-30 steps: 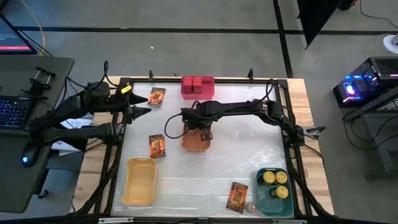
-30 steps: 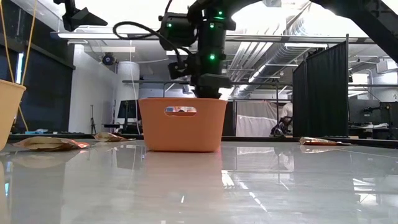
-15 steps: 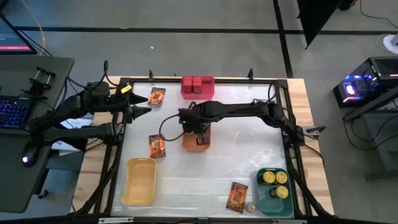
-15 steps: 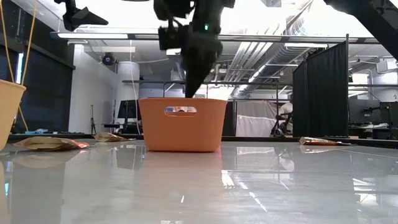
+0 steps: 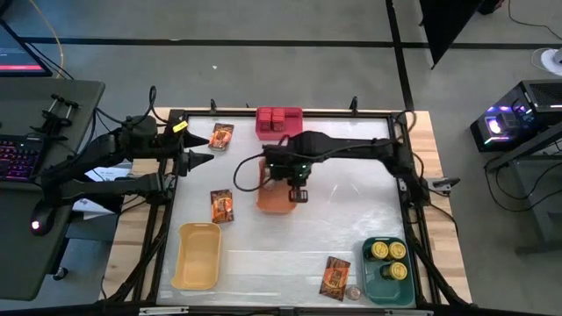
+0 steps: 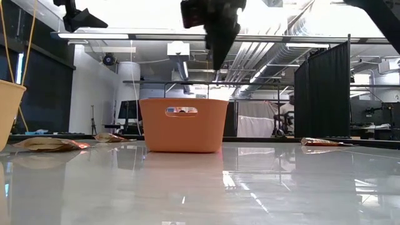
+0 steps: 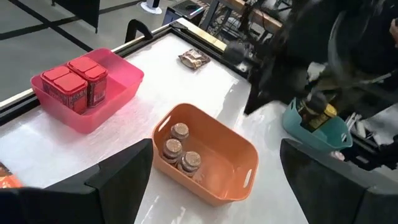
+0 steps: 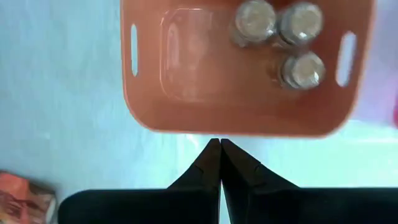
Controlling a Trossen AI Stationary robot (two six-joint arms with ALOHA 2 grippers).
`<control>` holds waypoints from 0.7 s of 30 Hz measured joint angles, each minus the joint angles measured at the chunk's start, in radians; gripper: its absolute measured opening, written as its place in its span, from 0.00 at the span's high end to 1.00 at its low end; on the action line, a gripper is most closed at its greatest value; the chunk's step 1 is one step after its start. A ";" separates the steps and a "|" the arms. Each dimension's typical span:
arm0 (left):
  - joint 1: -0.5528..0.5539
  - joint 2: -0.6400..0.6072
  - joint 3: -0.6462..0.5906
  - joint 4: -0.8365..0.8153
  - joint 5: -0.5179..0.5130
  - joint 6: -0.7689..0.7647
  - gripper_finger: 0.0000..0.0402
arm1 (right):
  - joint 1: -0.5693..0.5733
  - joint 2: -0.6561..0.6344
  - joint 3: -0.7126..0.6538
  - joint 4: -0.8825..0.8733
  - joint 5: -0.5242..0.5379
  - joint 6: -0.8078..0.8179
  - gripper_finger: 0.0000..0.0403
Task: Sort spices by type
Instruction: Adjust the orange spice pack
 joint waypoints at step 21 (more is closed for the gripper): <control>0.000 0.100 0.000 0.054 0.007 0.117 0.16 | 0.517 -0.346 -0.859 0.832 -0.492 1.085 1.00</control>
